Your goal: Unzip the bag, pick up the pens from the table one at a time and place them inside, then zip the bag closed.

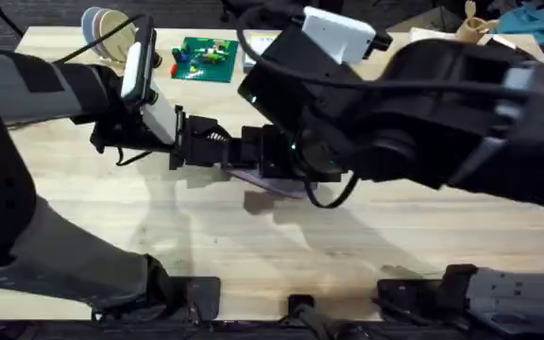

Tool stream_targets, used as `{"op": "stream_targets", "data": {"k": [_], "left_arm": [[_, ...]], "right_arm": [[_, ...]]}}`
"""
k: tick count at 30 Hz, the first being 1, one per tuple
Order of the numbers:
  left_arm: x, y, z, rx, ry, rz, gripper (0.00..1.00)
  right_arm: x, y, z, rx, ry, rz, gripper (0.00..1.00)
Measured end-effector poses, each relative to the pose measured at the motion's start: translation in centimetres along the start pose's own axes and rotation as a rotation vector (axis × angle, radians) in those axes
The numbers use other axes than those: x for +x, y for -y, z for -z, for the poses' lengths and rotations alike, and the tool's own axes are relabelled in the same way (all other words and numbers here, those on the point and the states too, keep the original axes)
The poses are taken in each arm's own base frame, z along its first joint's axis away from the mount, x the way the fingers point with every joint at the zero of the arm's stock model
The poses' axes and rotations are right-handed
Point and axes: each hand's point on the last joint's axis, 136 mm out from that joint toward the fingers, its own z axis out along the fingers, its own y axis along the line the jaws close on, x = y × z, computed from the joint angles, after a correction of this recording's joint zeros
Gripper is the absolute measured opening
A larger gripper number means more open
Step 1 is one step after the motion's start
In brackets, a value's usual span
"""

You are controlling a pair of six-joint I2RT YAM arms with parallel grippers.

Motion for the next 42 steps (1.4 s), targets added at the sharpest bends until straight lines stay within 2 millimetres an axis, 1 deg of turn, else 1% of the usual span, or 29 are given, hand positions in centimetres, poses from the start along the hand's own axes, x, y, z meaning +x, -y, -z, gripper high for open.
{"op": "stream_targets", "data": {"k": [6,11,16,20,22,27,31,37,40,42], "left_arm": [[0.0,0.0,0.0,0.0,0.0,0.0,0.042],[0.0,0.0,0.0,0.0,0.0,0.0,0.042],[0.0,0.0,0.0,0.0,0.0,0.0,0.042],[0.0,0.0,0.0,0.0,0.0,0.0,0.042],[0.0,0.0,0.0,0.0,0.0,0.0,0.042],[0.0,0.0,0.0,-0.001,0.0,-0.001,0.042],[0.0,0.0,0.0,-0.001,0.0,-0.002,0.042],[0.0,0.0,0.0,-0.001,0.0,-0.002,0.042],[0.0,0.0,0.0,-0.001,-0.001,-0.002,0.042],[0.0,0.0,0.0,-0.001,-0.001,-0.002,0.042]], "right_arm": [[0.0,-0.1,-1.2,0.015,-0.005,0.002,0.996],[-0.2,0.1,-2.2,0.046,0.004,0.005,0.993],[-0.6,0.3,-3.7,0.082,0.026,0.008,0.986],[-0.9,0.6,-4.5,0.108,0.045,0.012,0.98],[-1.0,0.8,-4.8,0.125,0.052,0.016,0.943],[-1.3,1.1,-5.3,0.144,0.067,0.019,0.797],[-1.7,1.2,-5.3,0.151,0.087,0.017,0.736],[-2.0,1.4,-5.5,0.165,0.098,0.016,0.704],[-1.9,1.7,-5.9,0.183,0.098,0.019,0.647],[-2.0,1.9,-6.3,0.196,0.098,0.019,0.591]]}}
